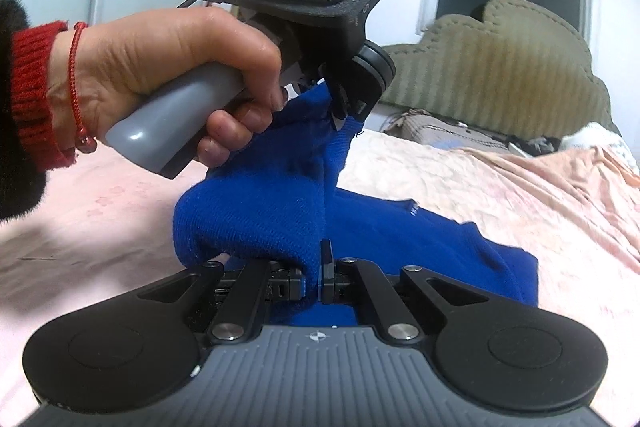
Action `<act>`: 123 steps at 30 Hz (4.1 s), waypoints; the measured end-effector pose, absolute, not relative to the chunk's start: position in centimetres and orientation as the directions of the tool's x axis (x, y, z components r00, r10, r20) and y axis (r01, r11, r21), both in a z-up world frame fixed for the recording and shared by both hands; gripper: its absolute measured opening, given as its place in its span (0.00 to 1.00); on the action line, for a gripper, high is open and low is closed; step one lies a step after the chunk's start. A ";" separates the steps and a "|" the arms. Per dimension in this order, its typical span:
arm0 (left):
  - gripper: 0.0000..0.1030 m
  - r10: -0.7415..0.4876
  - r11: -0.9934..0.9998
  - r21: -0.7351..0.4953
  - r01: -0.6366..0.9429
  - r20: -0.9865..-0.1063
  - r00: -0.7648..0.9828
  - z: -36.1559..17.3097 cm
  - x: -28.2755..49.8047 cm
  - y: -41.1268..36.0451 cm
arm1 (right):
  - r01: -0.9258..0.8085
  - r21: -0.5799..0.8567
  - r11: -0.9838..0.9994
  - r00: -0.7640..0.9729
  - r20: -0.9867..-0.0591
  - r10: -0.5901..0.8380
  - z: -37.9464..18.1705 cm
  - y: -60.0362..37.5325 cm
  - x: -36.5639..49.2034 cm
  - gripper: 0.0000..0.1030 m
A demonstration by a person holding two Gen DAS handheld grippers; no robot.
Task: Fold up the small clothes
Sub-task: 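Lift the sweater edge with the left gripper while the right gripper grips the sweater beside it, then lift the gripped sweater with both grippers and fold it over onto itself, then lay the folded sweater down and open both grippers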
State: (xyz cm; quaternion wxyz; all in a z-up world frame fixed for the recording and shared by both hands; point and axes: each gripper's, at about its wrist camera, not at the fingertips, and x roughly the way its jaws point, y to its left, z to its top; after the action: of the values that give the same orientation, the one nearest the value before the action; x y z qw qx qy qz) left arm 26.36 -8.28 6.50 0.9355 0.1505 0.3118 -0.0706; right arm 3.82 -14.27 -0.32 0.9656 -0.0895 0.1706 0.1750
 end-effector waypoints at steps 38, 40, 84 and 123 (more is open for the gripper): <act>0.80 -0.462 0.854 -0.125 0.505 -0.630 0.625 6.2 28.3 -22.1 | -0.165 0.505 0.847 0.751 -0.493 0.440 -6.0 -29.5 6.9 0.14; 0.80 -0.442 0.866 -0.102 0.490 -0.615 0.653 7.4 27.8 -21.0 | -0.156 0.546 0.823 0.738 -0.489 0.465 -6.1 -30.1 7.3 0.16; 0.80 -0.303 0.753 0.303 0.584 -0.628 0.717 -1.8 7.0 -9.0 | 0.017 0.695 0.719 0.773 -0.466 0.431 -4.1 -33.6 9.3 0.10; 0.84 -0.338 0.869 0.085 0.487 -0.616 0.711 1.0 11.6 -7.3 | 0.018 0.450 0.893 0.803 -0.538 0.255 -1.9 -31.3 12.6 0.28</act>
State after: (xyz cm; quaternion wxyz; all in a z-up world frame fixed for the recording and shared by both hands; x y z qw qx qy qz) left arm 11.64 -7.26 1.01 0.9170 0.1216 0.3061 -0.2251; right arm 12.63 -31.30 -1.90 0.9231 0.2224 0.3071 0.0642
